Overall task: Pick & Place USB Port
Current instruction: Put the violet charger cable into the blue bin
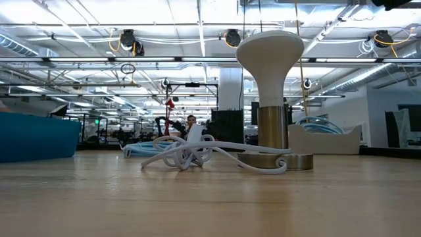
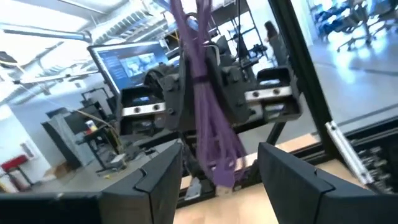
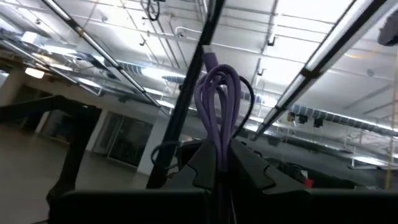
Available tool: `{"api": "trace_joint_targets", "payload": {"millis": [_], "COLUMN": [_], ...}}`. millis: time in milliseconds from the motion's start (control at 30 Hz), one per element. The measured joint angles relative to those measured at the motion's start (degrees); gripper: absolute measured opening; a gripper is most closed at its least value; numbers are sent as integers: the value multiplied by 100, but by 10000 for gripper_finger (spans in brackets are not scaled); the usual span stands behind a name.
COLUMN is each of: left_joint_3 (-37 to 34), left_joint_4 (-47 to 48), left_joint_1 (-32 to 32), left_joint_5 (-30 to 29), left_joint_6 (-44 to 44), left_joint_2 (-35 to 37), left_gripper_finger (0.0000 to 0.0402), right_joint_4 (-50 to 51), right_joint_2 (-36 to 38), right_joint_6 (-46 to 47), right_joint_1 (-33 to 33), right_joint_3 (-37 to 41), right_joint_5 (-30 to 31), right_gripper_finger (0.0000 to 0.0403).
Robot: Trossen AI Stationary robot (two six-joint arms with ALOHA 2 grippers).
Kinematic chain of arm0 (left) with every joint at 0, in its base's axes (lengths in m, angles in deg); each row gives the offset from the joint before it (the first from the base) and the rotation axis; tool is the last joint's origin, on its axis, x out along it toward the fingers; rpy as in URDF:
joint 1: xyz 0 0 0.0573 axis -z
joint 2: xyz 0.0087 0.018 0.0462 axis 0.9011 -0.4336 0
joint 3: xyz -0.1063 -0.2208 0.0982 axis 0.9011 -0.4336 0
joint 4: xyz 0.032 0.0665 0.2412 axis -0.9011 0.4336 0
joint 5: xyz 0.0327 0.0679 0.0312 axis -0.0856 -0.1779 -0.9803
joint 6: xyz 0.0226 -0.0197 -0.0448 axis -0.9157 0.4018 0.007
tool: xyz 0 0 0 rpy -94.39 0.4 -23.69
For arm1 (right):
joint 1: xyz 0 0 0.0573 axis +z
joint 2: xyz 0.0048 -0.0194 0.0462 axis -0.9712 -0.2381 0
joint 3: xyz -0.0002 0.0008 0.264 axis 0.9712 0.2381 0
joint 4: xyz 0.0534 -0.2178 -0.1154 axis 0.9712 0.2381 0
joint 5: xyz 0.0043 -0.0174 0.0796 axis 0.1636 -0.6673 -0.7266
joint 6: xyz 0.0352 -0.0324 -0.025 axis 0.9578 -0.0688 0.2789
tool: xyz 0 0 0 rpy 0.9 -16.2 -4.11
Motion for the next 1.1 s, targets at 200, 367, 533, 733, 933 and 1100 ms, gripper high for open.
{"api": "trace_joint_targets", "payload": {"millis": [200,367,533,733,933,1100], "left_joint_3": [0,12,13,15,24,24], "left_joint_4": [26,11,4,136,255,343], "left_joint_1": [-186,-299,-400,-409,-295,95], "left_joint_5": [396,452,685,699,620,-677], "left_joint_6": [384,488,704,1018,1245,1362], "left_joint_2": [-2,-2,-2,-2,-2,10], "left_gripper_finger": [214,214,214,183,21,13], "right_joint_4": [-74,5,337,465,473,525], "right_joint_2": [-123,-374,-598,-693,-690,-650], "right_joint_6": [267,274,275,251,227,227], "right_joint_1": [-176,-216,-226,-224,-228,-106], "right_joint_3": [-33,-293,-648,-778,-780,-765], "right_joint_5": [-290,-300,-432,-426,-418,-264], "right_gripper_finger": [14,14,14,14,32,84]}}
